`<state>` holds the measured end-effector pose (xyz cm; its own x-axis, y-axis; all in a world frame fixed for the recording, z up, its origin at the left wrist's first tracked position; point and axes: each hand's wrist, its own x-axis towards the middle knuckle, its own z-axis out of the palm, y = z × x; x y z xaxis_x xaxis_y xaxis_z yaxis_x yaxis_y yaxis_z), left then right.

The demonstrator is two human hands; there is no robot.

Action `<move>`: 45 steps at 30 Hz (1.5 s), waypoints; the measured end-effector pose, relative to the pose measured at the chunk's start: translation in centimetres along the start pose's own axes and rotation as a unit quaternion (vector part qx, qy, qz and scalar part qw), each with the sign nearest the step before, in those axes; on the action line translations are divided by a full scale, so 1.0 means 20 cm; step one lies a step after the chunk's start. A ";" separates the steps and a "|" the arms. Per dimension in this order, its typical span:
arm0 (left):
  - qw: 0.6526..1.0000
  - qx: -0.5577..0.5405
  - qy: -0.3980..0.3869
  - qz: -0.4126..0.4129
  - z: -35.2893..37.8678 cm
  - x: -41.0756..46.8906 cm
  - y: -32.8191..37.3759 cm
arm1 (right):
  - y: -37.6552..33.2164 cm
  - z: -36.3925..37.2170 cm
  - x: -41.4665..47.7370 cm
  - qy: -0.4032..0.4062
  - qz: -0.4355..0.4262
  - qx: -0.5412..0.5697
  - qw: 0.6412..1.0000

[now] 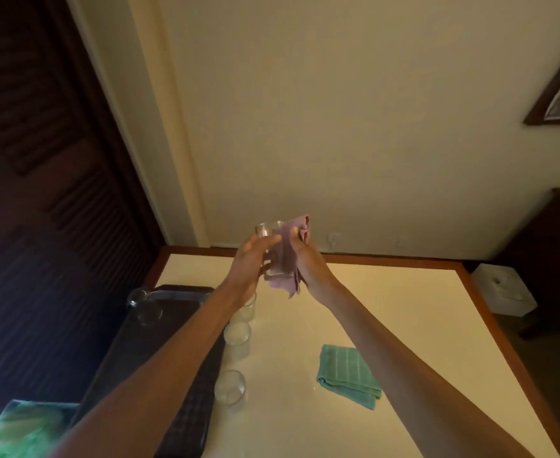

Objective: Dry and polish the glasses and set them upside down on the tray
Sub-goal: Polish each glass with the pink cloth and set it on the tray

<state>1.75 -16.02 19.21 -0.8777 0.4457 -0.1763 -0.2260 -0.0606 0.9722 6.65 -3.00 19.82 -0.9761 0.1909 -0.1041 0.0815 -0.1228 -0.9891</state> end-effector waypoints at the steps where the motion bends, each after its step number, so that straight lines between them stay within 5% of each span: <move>1: 1.000 -0.010 0.007 0.009 0.02 -0.01 0.04 | -0.04 0.04 -0.01 -0.019 -0.019 -0.016 1.000; 7: 0.994 -0.110 0.011 -0.011 0.03 -0.04 0.20 | -0.14 0.17 -0.07 -0.036 -0.131 -0.147 0.980; 11: 0.991 -0.132 0.013 -0.025 -0.01 -0.01 0.30 | -0.11 0.22 -0.13 -0.038 -0.262 -0.239 0.934; 14: 0.989 -0.142 -0.002 -0.031 -0.02 -0.03 0.36 | -0.09 0.18 -0.10 0.041 -0.330 -0.427 0.841; 16: 0.993 -0.118 -0.005 -0.013 -0.02 -0.03 0.37 | -0.14 0.18 -0.09 0.075 -0.359 -0.449 0.815; 21: 0.994 -0.103 -0.027 0.024 0.05 -0.06 0.40 | -0.33 0.24 -0.02 0.144 -0.323 -0.345 0.869; 26: 0.995 -0.055 0.011 0.085 0.07 -0.08 0.49 | -0.41 0.25 0.07 0.126 -0.179 -0.047 0.975; 29: 0.991 -0.072 0.073 0.083 0.07 -0.05 0.53 | -0.39 0.31 0.06 0.122 -0.150 -0.071 0.979; 32: 0.986 -0.084 0.122 0.073 0.05 -0.01 0.57 | -0.34 0.38 -0.04 0.112 -0.237 -0.150 0.953; 37: 0.993 -0.069 0.095 0.025 0.05 -0.04 0.56 | -0.35 0.36 -0.01 0.136 -0.330 -0.373 0.856; 39: 0.994 -0.068 0.084 0.022 0.08 -0.06 0.55 | -0.43 0.33 0.02 0.156 -0.324 -0.288 0.887; 42: 0.995 -0.069 0.068 0.036 0.11 -0.09 0.56 | -0.52 0.30 0.07 0.151 -0.178 -0.111 0.966; 45: 0.992 -0.066 0.088 0.064 0.12 -0.08 0.58 | -0.52 0.32 0.07 0.145 -0.075 -0.052 0.985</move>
<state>1.57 -15.22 31.20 -0.9600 0.2657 -0.0886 -0.1518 -0.2278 0.9618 3.19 -7.64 30.72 -0.8814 0.4711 0.0337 -0.0241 0.0264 -0.9994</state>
